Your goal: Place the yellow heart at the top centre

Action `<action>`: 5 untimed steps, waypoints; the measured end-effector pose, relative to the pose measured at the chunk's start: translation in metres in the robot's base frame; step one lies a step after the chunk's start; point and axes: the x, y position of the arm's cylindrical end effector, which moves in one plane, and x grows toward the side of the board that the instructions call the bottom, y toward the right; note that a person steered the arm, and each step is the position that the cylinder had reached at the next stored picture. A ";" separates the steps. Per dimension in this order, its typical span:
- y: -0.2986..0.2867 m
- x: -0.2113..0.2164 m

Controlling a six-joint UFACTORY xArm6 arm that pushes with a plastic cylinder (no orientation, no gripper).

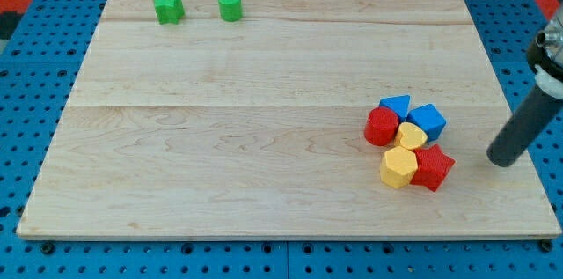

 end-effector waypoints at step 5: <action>-0.152 -0.085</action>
